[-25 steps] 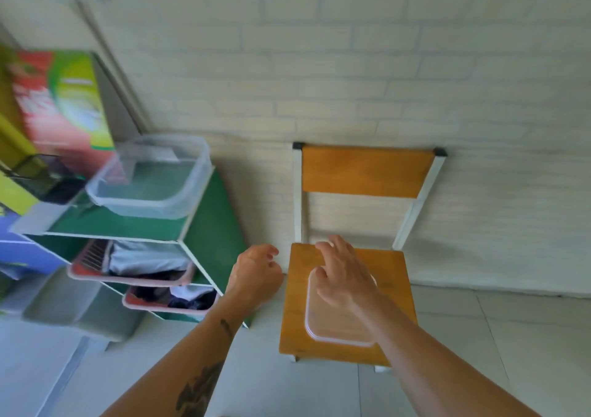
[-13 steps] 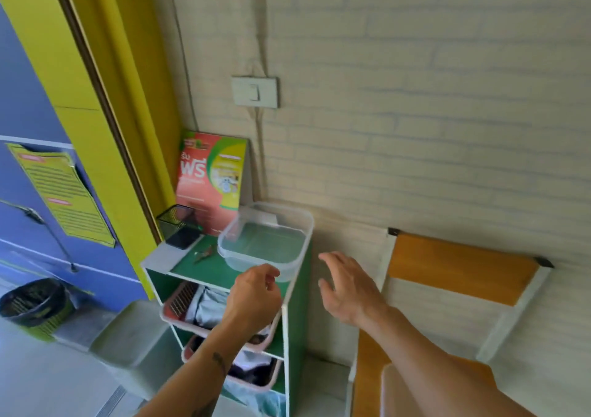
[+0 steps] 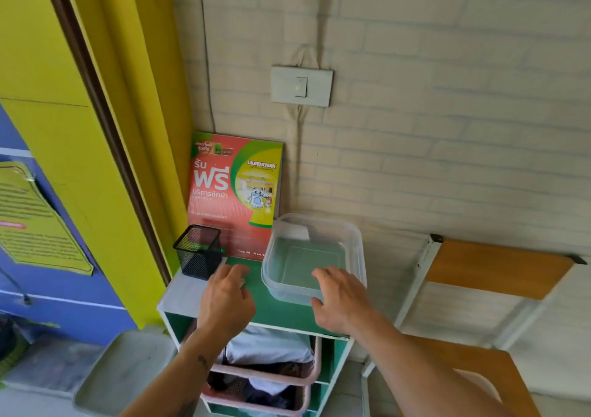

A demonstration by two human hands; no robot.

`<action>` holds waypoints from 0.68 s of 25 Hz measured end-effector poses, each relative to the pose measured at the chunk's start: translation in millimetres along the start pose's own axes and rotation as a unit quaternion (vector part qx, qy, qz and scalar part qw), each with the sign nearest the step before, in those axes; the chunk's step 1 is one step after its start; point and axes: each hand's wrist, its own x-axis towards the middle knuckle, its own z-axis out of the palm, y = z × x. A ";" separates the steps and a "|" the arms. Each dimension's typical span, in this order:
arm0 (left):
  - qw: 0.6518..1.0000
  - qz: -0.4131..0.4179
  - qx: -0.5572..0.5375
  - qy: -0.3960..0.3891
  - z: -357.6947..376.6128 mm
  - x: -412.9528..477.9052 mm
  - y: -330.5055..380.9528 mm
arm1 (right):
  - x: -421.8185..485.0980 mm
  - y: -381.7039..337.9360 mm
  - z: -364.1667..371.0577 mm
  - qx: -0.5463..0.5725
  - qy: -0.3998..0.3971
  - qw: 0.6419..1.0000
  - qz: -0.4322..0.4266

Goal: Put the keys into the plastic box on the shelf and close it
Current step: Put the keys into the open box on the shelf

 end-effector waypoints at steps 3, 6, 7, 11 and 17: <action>0.999 0.035 0.024 -0.013 12.8 12.9 -18.7 | 6.1 -1.5 12.3 -0.007 -0.033 0.999 0.006; 0.997 0.046 0.043 -0.036 24.8 18.6 -30.3 | 7.1 -2.4 21.0 -0.030 -0.014 0.999 -0.005; 0.996 0.042 0.058 -0.052 27.4 20.1 -32.9 | 8.3 -2.1 22.4 -0.031 -0.007 0.999 -0.006; 0.987 0.022 0.113 -0.115 36.4 25.1 -41.0 | 11.1 -1.0 26.5 -0.034 0.000 0.999 -0.004; 0.987 0.015 0.094 -0.126 37.8 38.5 -36.9 | 16.2 2.3 30.8 -0.036 0.011 0.999 -0.008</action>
